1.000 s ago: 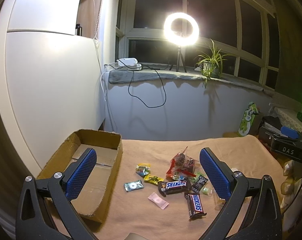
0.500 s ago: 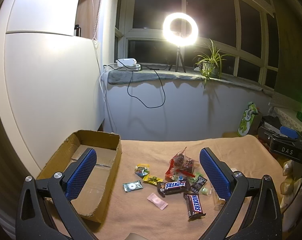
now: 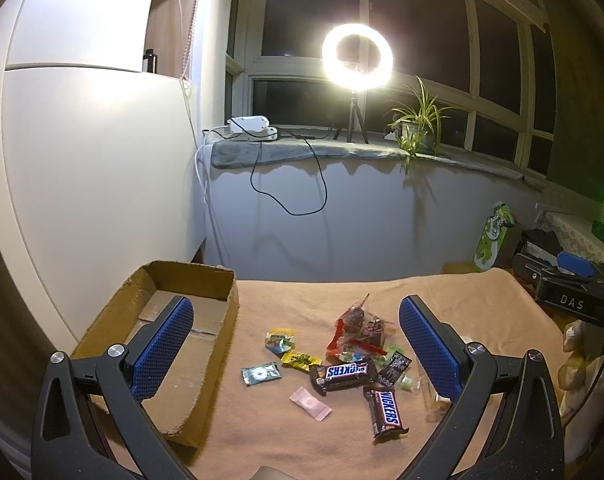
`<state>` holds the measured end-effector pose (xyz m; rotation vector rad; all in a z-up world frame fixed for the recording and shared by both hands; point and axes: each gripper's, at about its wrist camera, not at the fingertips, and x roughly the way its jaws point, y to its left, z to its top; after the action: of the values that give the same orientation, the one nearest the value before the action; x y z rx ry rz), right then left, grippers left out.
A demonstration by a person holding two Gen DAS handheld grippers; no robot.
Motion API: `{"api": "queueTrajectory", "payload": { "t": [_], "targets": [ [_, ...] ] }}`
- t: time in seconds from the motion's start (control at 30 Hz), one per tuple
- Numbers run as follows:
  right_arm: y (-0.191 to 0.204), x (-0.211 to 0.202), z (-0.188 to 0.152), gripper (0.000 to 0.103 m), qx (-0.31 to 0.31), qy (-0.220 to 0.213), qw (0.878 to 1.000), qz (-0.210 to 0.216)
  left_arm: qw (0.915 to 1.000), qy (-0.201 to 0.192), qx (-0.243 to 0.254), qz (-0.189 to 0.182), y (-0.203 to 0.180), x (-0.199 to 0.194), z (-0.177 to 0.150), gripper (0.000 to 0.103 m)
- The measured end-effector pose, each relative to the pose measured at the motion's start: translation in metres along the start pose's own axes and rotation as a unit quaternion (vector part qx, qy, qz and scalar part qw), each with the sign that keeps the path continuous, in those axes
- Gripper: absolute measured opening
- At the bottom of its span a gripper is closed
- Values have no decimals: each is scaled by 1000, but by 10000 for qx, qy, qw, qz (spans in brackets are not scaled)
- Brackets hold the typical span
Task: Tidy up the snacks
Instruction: 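Move both tools toward the bread loaf and close both grippers on it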
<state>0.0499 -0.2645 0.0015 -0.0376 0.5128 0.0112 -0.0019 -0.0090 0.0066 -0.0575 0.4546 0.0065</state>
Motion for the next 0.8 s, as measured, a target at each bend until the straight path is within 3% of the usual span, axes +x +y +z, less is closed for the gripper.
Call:
{"api": "queueTrajectory", "payload": {
  "t": [0.5, 0.63, 0.8],
  "targets": [
    [-15, 27, -10, 103, 29, 512, 9986, 112, 9977, 517, 46, -430, -14, 26, -14, 102],
    [-25, 39, -19, 103, 9, 868, 9955, 374, 9935, 847, 17, -761, -23, 39, -22, 102],
    [-44, 58, -35, 103, 54, 1539, 9849, 788, 9817, 1435, -54, -1252, -36, 61, -38, 96]
  ]
}}
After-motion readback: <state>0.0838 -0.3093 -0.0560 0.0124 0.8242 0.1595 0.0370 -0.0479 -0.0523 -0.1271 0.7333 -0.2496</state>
